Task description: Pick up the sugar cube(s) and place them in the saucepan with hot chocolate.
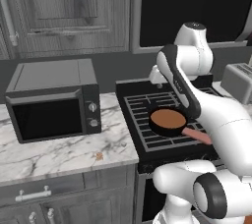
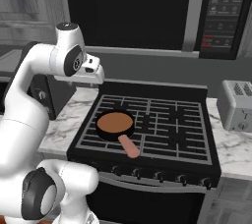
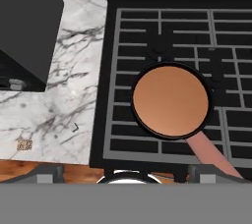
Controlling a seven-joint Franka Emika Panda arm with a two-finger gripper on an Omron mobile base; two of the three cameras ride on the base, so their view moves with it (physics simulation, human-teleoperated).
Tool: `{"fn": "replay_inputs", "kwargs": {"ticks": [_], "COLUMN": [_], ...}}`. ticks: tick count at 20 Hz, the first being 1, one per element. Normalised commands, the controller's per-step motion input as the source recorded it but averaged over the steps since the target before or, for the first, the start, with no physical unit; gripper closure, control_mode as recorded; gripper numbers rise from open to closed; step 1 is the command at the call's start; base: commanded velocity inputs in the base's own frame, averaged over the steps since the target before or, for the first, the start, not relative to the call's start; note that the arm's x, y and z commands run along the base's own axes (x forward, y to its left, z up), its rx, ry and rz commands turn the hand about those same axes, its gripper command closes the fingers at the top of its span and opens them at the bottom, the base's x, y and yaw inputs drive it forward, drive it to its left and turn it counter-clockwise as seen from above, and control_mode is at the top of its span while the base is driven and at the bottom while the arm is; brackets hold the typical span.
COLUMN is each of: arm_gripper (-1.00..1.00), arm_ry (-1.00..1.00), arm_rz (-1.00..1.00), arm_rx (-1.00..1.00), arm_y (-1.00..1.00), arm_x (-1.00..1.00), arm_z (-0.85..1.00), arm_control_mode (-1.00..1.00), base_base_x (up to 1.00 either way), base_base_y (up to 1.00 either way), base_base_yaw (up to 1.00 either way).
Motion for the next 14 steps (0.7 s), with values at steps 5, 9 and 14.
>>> {"fn": "replay_inputs", "kwargs": {"ticks": [5, 9, 14], "arm_gripper": [-1.0, -1.0, -1.0], "arm_ry": [0.0, 0.01, 0.05], "arm_rz": [0.0, 0.01, 0.08], "arm_rx": [0.0, 0.0, -0.05], "arm_y": [0.0, 0.13, 0.27], "arm_x": [0.0, 0.03, 0.0], "arm_z": [-0.01, -0.07, -0.23], "arm_control_mode": [-1.0, -1.0, -1.0], "base_base_x": [0.0, 0.0, 0.0], "base_base_y": [0.0, 0.0, 0.0], "base_base_yaw": [0.0, 0.0, 0.0]}}
